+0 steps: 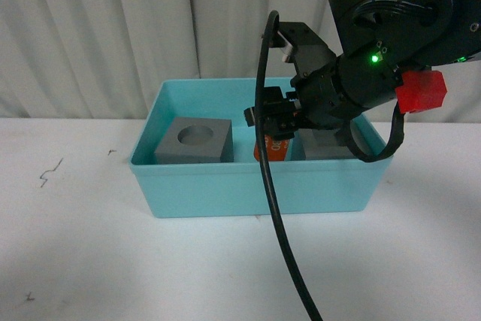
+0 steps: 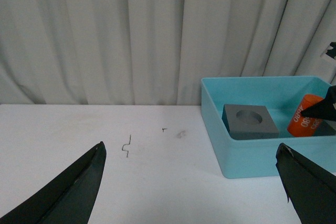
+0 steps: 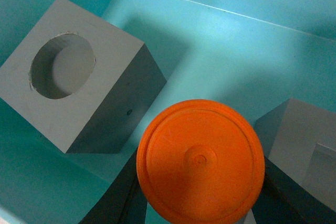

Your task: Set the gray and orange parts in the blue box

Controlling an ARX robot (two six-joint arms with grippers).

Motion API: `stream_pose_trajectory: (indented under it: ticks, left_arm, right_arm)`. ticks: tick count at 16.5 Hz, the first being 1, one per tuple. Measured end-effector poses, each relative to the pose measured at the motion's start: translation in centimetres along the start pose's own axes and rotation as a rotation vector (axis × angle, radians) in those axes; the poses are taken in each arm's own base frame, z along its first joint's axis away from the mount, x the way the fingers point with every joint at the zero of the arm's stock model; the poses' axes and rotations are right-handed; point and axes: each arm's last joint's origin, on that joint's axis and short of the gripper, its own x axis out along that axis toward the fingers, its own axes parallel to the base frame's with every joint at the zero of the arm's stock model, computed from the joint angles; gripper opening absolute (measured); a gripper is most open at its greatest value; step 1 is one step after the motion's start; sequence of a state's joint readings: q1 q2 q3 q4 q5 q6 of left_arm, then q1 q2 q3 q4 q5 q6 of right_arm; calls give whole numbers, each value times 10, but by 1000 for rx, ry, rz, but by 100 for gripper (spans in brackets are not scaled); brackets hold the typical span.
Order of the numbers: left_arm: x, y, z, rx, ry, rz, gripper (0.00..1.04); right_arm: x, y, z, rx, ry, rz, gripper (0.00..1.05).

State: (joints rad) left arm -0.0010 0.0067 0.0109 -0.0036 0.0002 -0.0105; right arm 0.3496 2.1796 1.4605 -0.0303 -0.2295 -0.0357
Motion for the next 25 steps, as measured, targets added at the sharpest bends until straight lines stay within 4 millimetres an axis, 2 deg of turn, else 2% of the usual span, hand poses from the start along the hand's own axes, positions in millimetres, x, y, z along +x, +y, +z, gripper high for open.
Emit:
stream_pose_trajectory:
  ticks: [1,2,4,5,7,9,12,16,17,18,20,22,25]
  left_arm:
    - [0,0,0,0,0,0,98]
    - [0,0,0,0,0,0,98]
    - [0,0,0,0,0,0,98]
    - [0,0,0,0,0,0,98]
    - [0,0,0,0,0,0,98]
    - [0,0,0,0,0,0,98]
    - [0,0,0,0,0,0,98]
    - [0,0,0,0,0,0,98]
    - [0,0,0,0,0,0,98]
    - [0,0,0,0,0,0,98]
    - [0,0,0,0,0,1,98]
    - [0,0,0,0,0,0,98]
    - [0,0,0,0,0,1,98]
  right_arm:
    - [3,1,-1,-4,5,1,46]
    - [4,0,-2,-10,7,1,51]
    - [4,0,-1,-14,-2,-6,76]
    - [4,0,0,-15,-8,-6,99]
    - [1,1,2,-16,-14,-7,97]
    - [-21,2,13,-24,-72,-6,98]
    - [-79,3,35,-41,-259,-62,98]
    - [-152,12,19,-53,-452,-89,98]
    - [-173,20,11,-56,-609,-208,91]
    - [-188,21,3,-30,-691,-320,84]
    - [-216,13,-29,45,-805,-529,65]
    - [-223,2,-64,71,-780,-594,47]
    - [-225,4,-109,65,-717,-564,18]
